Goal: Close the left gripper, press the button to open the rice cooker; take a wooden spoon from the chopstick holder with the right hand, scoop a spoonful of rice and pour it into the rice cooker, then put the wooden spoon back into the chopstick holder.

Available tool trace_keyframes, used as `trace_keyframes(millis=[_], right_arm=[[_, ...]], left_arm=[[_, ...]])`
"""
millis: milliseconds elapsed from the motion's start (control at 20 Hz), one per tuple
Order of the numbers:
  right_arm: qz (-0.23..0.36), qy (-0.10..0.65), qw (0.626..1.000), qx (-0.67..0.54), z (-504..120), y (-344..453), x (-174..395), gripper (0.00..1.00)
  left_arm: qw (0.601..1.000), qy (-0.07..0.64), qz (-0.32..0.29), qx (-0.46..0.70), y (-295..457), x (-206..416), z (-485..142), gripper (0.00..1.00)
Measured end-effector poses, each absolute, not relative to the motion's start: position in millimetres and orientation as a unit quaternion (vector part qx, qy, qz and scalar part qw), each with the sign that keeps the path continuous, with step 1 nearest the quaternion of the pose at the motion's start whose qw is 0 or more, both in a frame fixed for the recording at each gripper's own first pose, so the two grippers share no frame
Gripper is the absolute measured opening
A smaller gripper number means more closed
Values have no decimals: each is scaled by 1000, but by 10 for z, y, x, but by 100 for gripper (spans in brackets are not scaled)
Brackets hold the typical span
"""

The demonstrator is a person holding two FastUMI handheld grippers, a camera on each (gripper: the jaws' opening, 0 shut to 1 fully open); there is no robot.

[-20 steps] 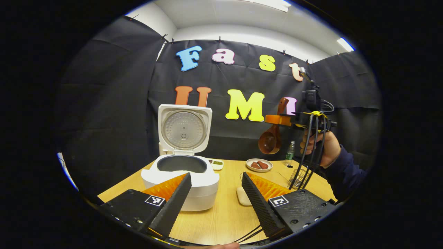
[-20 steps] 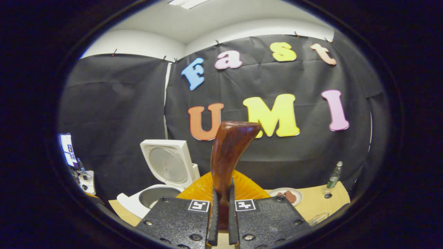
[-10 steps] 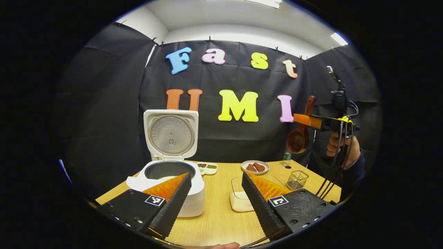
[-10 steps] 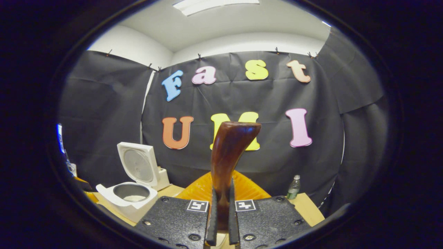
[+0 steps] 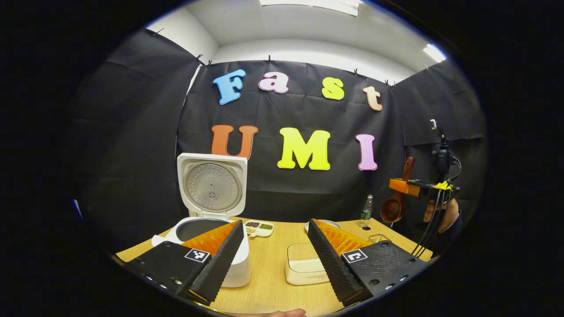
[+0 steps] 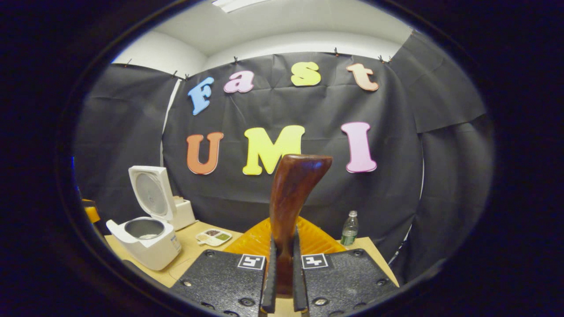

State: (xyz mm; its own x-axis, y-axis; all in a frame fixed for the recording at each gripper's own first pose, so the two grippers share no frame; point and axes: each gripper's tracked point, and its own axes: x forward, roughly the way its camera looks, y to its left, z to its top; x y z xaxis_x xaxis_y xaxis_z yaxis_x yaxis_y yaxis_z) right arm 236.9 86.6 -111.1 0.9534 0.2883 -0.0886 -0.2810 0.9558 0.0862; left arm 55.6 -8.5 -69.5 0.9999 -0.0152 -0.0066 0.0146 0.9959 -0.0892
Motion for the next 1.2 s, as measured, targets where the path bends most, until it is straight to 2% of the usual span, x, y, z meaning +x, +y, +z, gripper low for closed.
trace_keyframes(millis=[400, 550, 700, 750, 850, 900, 1050, 1200], right_arm=[[108, 112, 986, 59, -1886, 425, 2737, 18], [113, 127, 983, 66, -2109, 413, 2852, 18], [118, 141, 981, 66, -2256, 393, 2915, 23], [96, 144, 983, 57, -2284, 284, 2958, 33], [64, 118, 990, 37, -2145, 102, 2962, 65], [53, 105, 993, 28, -2040, 35, 2894, 64], [43, 82, 995, 29, -1817, -22, 2634, 91], [55, 69, 996, 30, -1661, 23, 2317, 94]], left_arm=[[999, -6, 7, -36, -79, 718, -517, 93], [999, -6, 11, -33, -92, 784, -483, 93], [1000, -5, 17, -25, -85, 845, -447, 93], [999, -7, 20, -24, -71, 876, -427, 93], [999, -10, 20, -25, -50, 936, -388, 93], [999, -10, 18, -26, -32, 977, -351, 93], [999, -6, 15, -28, 36, 1085, -296, 93], [999, -6, 22, -25, 192, 1200, -186, 93]])
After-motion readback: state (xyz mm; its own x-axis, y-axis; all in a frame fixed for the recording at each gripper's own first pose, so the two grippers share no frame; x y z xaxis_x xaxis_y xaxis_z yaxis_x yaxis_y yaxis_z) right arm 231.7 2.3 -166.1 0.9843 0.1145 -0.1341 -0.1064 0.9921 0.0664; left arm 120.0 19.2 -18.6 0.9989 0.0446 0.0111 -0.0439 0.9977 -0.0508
